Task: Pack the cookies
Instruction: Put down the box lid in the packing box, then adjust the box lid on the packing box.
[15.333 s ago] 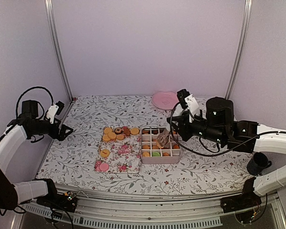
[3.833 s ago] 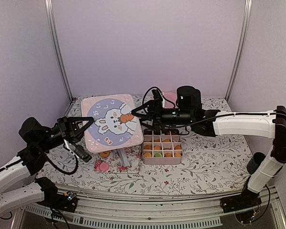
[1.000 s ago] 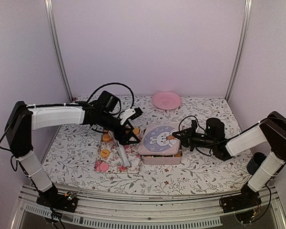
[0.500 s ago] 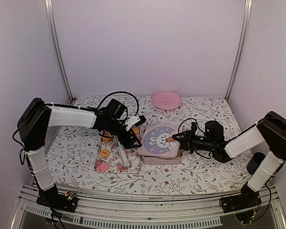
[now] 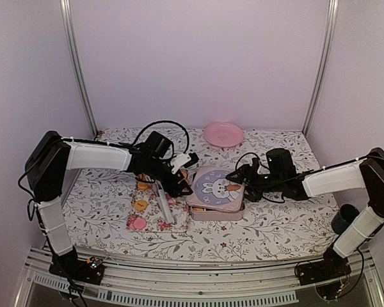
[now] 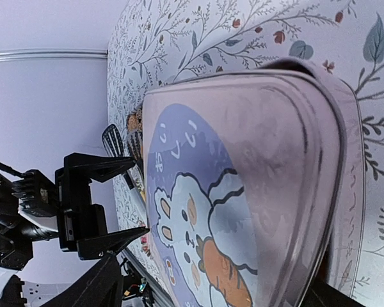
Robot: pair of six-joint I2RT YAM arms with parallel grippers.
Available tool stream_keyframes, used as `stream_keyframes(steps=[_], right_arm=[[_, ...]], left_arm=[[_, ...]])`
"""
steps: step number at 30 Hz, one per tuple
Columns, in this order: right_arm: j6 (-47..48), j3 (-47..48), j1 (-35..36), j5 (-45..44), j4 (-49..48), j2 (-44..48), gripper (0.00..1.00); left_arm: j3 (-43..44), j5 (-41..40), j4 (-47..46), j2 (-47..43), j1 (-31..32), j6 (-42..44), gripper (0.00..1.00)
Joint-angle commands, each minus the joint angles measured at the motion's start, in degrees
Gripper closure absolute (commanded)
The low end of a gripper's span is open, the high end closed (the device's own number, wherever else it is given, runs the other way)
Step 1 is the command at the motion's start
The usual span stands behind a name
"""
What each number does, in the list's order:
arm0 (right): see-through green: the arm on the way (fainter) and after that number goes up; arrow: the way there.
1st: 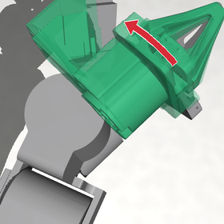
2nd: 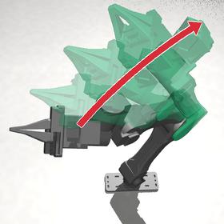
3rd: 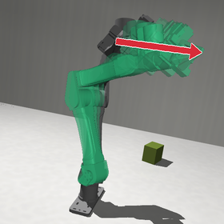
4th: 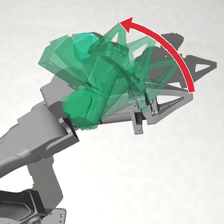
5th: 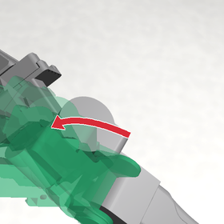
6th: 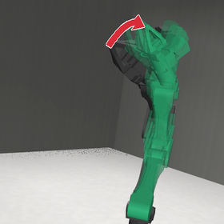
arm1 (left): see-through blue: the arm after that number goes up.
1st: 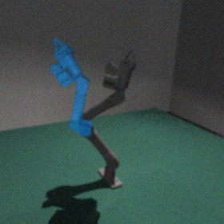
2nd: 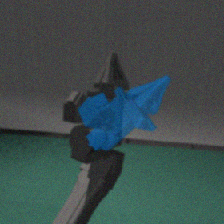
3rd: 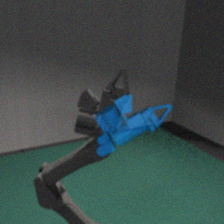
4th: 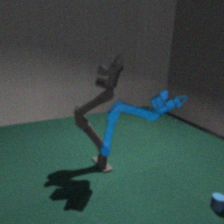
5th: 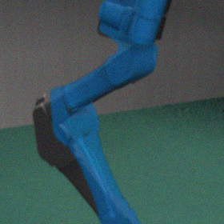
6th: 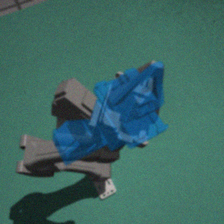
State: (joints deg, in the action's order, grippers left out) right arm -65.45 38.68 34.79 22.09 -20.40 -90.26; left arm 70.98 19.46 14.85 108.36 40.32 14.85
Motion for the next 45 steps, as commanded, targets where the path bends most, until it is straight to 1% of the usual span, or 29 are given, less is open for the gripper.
stream_keyframes(steps=[1, 3, 10, 15, 22, 24, 28, 35, 37, 39, 42, 45], right_arm=[[12.7, 9.4, -0.9, -1.7, 22.5, -1.6, 0.17], [17.1, 11.0, -0.9, -3.2, 28.0, -2.4, 0.16], [22.3, 12.9, -1.0, -11.1, 38.0, -2.1, 0.14], [24.4, 15.3, -1.0, -15.7, 42.1, -0.6, 0.14], [27.1, 19.2, -0.8, -21.9, 48.7, 1.0, 0.17], [27.4, 18.6, -0.7, -21.9, 48.0, 1.9, 0.2], [27.3, 17.2, -0.1, -20.0, 44.6, 1.5, 0.3], [26.9, 17.8, 0.7, -17.5, 40.7, -1.2, 0.41], [27.2, 18.5, 0.7, -17.4, 40.6, -2.0, 0.45], [27.7, 19.6, 0.8, -18.0, 40.9, -2.9, 0.51], [28.4, 21.3, 0.7, -19.2, 41.5, -4.2, 0.55], [29.2, 23.0, 0.7, -20.4, 42.5, -5.8, 0.6]], left_arm=[[-0.6, -1.7, 0.1, 0.3, 0.8, 1.0, 0.17], [-1.3, -1.5, -0.1, -0.1, 0.8, 1.1, 0.16], [-2.1, -0.8, -0.6, -0.5, 0.8, 0.7, 0.17], [-2.1, 0.0, -1.0, -1.0, 0.8, 0.1, 0.16], [-2.2, 1.4, -0.8, -1.8, 0.9, -1.0, 0.16], [-2.0, 2.6, -0.6, -2.1, 0.9, -1.6, 0.16], [-1.2, 4.1, -0.3, -2.7, 0.9, -3.0, 0.14], [2.7, 7.2, 4.2, -5.3, -0.5, -2.5, 0.13], [2.7, 7.1, 4.3, -5.6, -1.1, -1.6, 0.17], [2.3, 5.6, 3.8, -5.3, -1.9, -0.9, 0.23], [0.3, 1.8, 1.1, -4.6, -3.2, -0.5, 0.32], [-0.9, -2.5, -1.2, -3.3, -3.3, 0.4, 0.36]])
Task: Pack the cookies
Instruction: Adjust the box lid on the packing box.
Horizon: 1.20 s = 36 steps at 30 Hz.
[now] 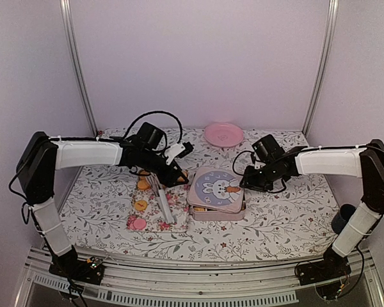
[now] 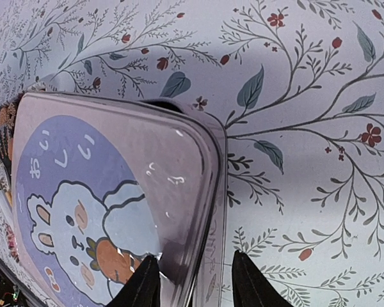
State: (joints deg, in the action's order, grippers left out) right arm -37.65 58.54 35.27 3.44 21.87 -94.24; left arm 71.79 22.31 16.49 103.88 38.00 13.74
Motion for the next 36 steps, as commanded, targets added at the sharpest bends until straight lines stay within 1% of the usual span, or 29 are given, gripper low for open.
stream_keyframes(steps=[1, 5, 11, 19, 26, 28, 36], right_arm=[[2.0, 3.8, 0.2, -2.1, 0.7, -2.6, 0.61], [3.6, 5.6, 0.2, -3.8, 2.1, -4.3, 0.66], [6.1, 7.5, 0.2, -4.8, 3.1, -5.6, 0.67], [8.7, 9.6, 0.1, -5.2, 4.0, -6.7, 0.68], [11.2, 10.3, -0.2, -4.6, 4.1, -8.1, 0.7], [11.7, 12.4, -0.3, -4.4, 4.1, -8.7, 0.7], [12.7, 15.7, -0.5, -3.5, 4.0, -11.2, 0.73]], left_arm=[[-1.9, -6.1, -3.2, 1.8, -0.8, 1.5, 0.37], [-2.7, -6.8, -3.8, 2.5, 0.2, 1.9, 0.38], [-4.8, -7.7, -4.4, 1.3, 3.0, 2.6, 0.37], [-5.7, -8.5, -3.5, 1.9, 6.4, 4.0, 0.37], [-5.5, -8.1, -2.3, 1.1, 7.8, 3.9, 0.37], [-5.6, -8.0, -2.0, 1.0, 8.1, 3.9, 0.37], [-5.6, -8.5, -2.4, 1.0, 8.1, 3.7, 0.37]])
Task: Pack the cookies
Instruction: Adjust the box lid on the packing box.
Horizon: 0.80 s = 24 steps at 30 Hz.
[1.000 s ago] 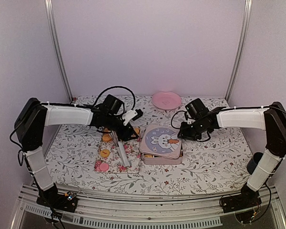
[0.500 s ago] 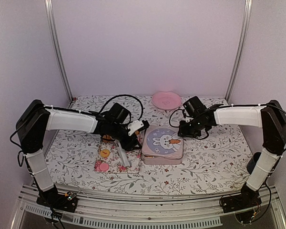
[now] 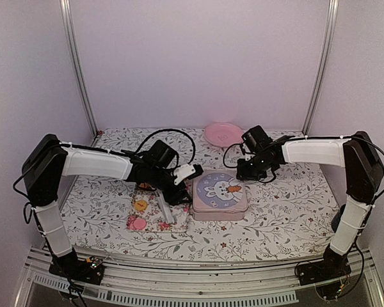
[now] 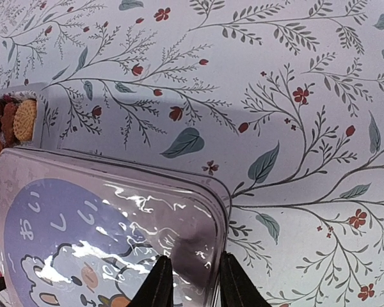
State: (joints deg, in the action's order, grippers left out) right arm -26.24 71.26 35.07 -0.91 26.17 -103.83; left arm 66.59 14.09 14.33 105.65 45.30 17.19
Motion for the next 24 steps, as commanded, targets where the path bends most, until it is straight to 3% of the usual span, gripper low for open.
stream_keyframes(steps=[1, 10, 15, 19, 24], right_arm=[[1.3, 3.4, -0.3, 0.9, -0.3, -1.8, 0.73], [0.9, 2.9, -0.3, 1.4, -0.7, -2.6, 0.76], [0.6, 2.0, -0.3, 0.9, -1.0, -2.0, 0.77], [0.1, 2.0, -0.3, 0.9, -1.2, -1.2, 0.77], [-0.8, 2.2, -0.3, 1.4, -1.3, 0.1, 0.77]], left_arm=[[-0.3, -0.7, -0.5, -0.8, 0.8, 0.4, 0.37], [1.1, -0.1, 2.1, -1.8, -2.1, 0.8, 0.33], [-0.2, 2.1, 4.3, -4.7, -2.8, 2.8, 0.24], [0.9, 7.9, 5.7, -6.8, -2.1, 2.5, 0.08], [5.5, 8.6, 4.5, -2.0, -1.3, -0.1, 0.06]])
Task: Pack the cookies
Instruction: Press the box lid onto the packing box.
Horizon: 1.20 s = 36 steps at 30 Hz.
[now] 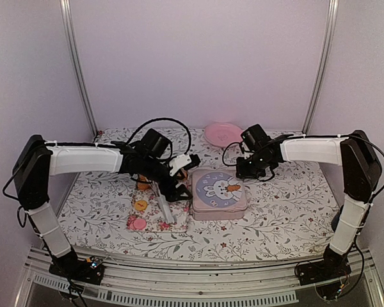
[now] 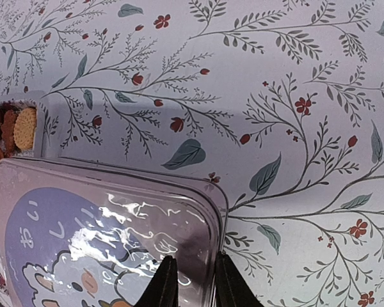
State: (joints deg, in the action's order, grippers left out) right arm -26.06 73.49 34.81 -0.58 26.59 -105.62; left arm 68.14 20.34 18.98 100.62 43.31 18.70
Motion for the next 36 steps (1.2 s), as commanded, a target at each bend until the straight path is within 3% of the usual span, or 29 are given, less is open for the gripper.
stream_keyframes(steps=[1, 7, 15, 21, 25, 36], right_arm=[[-1.2, -0.1, 0.0, 1.2, -1.7, 2.1, 0.77], [-2.1, -1.2, 0.1, 1.8, -2.3, 3.8, 0.77], [-2.6, -3.7, 0.1, 1.9, -3.9, 6.4, 0.76], [-2.4, -4.8, 0.0, 1.4, -4.5, 4.6, 0.76], [-2.1, -6.7, -0.4, 0.2, -4.6, 3.2, 0.77], [-1.2, -13.2, -1.9, -3.3, -6.7, 2.6, 0.84]], left_arm=[[5.2, 1.5, -0.4, 4.8, 0.7, -2.0, 0.06], [12.0, -3.3, -1.3, 14.6, -0.6, -5.7, 0.14], [8.1, -5.1, -3.2, 13.6, -3.5, -6.1, 0.18], [9.1, -1.2, -3.3, 13.5, -3.6, -7.6, 0.14], [11.8, 2.9, -0.7, 12.6, -3.4, -7.2, 0.01], [13.0, 4.2, 5.3, 4.6, -4.0, -3.6, 0.01]])
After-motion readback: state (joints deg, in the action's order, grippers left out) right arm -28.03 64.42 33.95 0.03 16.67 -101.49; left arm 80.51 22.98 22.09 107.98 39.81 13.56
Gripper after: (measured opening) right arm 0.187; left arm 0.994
